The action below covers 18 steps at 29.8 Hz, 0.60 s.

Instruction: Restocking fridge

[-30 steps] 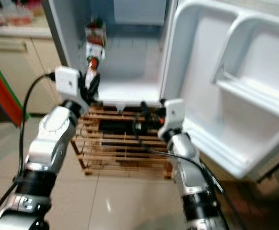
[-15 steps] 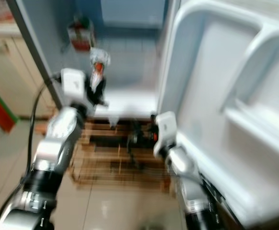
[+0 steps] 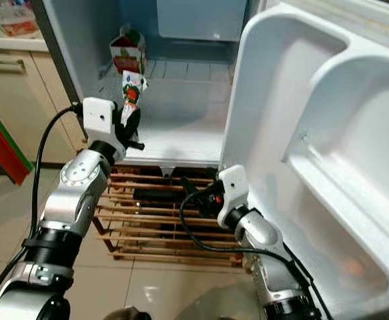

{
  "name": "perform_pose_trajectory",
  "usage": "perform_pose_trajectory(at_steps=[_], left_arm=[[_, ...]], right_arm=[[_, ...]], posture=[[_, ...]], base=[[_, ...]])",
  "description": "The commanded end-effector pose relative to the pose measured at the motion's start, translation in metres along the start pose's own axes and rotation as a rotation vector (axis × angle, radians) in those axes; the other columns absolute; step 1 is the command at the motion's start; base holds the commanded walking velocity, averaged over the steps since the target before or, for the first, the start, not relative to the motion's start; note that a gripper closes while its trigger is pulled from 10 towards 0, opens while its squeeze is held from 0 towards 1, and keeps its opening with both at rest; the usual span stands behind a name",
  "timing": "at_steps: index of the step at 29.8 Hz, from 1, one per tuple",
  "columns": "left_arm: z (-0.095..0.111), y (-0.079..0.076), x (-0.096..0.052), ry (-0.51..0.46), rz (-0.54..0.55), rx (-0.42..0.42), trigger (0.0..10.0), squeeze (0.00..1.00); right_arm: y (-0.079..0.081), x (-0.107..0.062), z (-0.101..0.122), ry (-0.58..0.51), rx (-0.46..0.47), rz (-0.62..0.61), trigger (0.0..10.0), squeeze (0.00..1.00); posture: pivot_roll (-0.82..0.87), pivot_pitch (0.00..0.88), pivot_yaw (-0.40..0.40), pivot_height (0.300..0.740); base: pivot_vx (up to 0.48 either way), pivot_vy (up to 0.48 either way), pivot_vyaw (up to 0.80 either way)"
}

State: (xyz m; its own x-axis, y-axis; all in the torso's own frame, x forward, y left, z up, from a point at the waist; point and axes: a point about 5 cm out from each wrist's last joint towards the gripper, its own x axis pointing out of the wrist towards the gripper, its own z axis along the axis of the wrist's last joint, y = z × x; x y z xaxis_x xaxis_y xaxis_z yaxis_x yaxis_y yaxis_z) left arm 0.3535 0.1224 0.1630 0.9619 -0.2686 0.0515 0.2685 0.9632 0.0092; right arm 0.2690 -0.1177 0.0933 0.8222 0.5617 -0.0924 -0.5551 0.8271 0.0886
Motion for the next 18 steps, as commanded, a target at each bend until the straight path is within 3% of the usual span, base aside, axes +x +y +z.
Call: perform_pose_trajectory(at_steps=[1,7,14,18], left_arm=[[0.003,0.0,0.005,0.008,-0.013,-0.009,0.0,0.0],[-0.002,0.009,0.014,0.051,-0.013,-0.011,0.0,0.0],[0.009,0.018,0.035,0.067,-0.009,0.032,0.0,0.0],[0.01,0.015,0.045,0.097,-0.005,0.027,0.0,0.0]], right_arm=[[-0.002,-0.003,0.003,-0.001,-0.002,0.002,10.0,0.0],[0.0,-0.009,0.006,0.003,-0.01,0.024,10.0,0.0],[0.0,-0.02,0.01,0.024,-0.022,0.072,10.0,0.0],[0.003,-0.026,0.026,-0.006,0.049,0.12,10.0,0.0]], posture=[[-0.07,0.012,-0.003,0.74],[-0.07,0.007,-0.006,0.74],[-0.1,0.008,-0.007,0.74],[-0.12,0.023,-0.006,0.74]], base=[[0.0,0.0,0.0],[0.0,0.0,0.0],[0.0,0.0,0.0],[0.0,0.0,0.0]])
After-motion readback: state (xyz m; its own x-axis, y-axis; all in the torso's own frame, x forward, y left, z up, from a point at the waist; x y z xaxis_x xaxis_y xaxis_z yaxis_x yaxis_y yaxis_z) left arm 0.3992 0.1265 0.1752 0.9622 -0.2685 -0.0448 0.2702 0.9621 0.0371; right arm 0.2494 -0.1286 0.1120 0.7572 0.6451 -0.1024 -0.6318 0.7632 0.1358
